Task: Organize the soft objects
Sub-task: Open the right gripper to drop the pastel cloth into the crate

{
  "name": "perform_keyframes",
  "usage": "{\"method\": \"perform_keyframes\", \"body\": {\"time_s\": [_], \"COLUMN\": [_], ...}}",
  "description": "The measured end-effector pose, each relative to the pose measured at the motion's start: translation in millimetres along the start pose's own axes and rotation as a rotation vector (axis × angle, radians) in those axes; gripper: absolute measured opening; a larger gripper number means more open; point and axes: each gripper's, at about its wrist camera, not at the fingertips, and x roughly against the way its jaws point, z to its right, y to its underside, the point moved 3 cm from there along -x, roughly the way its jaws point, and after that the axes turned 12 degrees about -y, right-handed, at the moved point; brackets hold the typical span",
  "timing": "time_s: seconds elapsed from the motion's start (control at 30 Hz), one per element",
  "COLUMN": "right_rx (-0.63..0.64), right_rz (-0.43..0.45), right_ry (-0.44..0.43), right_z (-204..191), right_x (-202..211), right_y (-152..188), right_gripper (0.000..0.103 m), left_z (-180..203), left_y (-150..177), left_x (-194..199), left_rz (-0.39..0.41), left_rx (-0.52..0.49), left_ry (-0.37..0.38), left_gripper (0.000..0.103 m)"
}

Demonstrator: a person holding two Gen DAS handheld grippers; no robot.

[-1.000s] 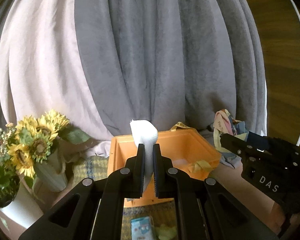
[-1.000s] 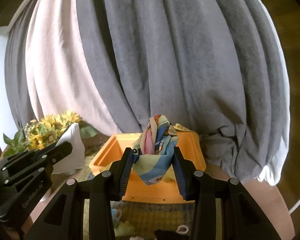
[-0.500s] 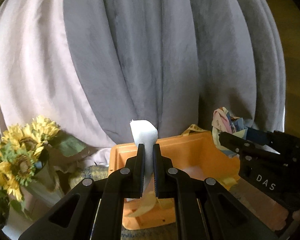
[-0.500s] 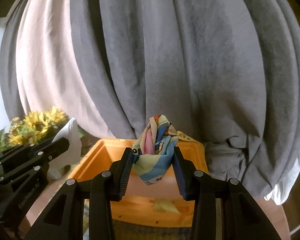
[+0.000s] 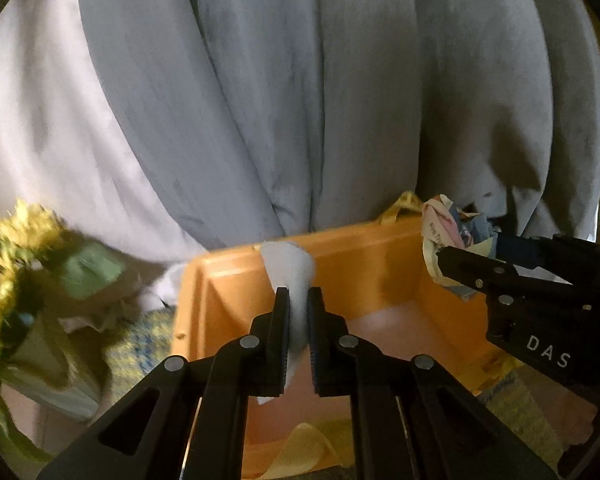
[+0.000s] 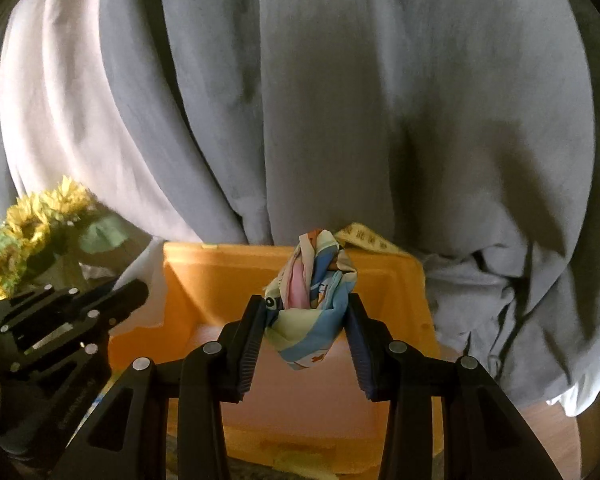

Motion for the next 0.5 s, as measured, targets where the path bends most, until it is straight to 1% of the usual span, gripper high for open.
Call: {"method": "perform_keyframes", "body": {"time_s": [0.03,0.07,0.1,0.13,0.17,0.2,0.27,0.33,0.37,0.4,0.47,0.5], "right_rx": [-0.001,-0.004,-0.004,-0.005,-0.006,-0.006,-0.002,-0.001,-0.004,-0.011,-0.036,-0.047], "right_rz": [-0.012,-0.025,-0.038,-0.052,-0.063,-0.063,-0.056,-0.055,-0.055,-0.051,-0.038,-0.032], "right_ry": [0.0,0.0,0.0,0.003,0.008,0.016,0.037,0.051,0.054,0.057,0.063,0.062], "right_z": [1.2,2.3,3.6,5.1,6.9,8.3,11.0,13.5,14.9,16.6,19.7,20.4], "right_x": [-4.3,-9.4,-13.5,-17.4,-20.9,-22.1,-22.7,-21.2,-20.1,-18.1,-11.3,-7.7], "right_y": [1.3,2.2,3.0,3.5,4.1,4.4,4.1,4.0,3.7,3.3,2.0,1.3], "right_gripper": [0.041,0.042,0.048,0.053,0.062,0.069,0.07,0.072,0.072,0.072,0.074,0.075], "left_z": [1.1,2.0,1.2,0.3,-0.2,-0.2,-1.0,-2.2,-2.7,-3.5,-5.2,-6.3], "left_y": [1.5,2.2,3.5,4.3,5.8,7.1,8.5,9.1,8.9,8.1,7.0,5.6], "left_x": [-5.8,-10.6,-16.1,-20.2,-21.6,-21.5,-19.9,-14.0,-11.1,-6.1,5.0,10.0], "left_rz": [-0.019,-0.033,-0.047,-0.053,-0.056,-0.059,-0.058,-0.049,-0.043,-0.035,-0.01,0.0], "left_rx": [0.001,0.002,0.003,0.004,0.003,0.001,0.004,0.007,0.005,0.005,0.005,0.007], "left_ry": [0.009,0.019,0.029,0.03,0.027,0.024,0.014,0.006,0.004,0.0,-0.006,-0.012], "left_gripper": [0.018,0.031,0.041,0.043,0.044,0.048,0.055,0.058,0.062,0.066,0.069,0.072]}}
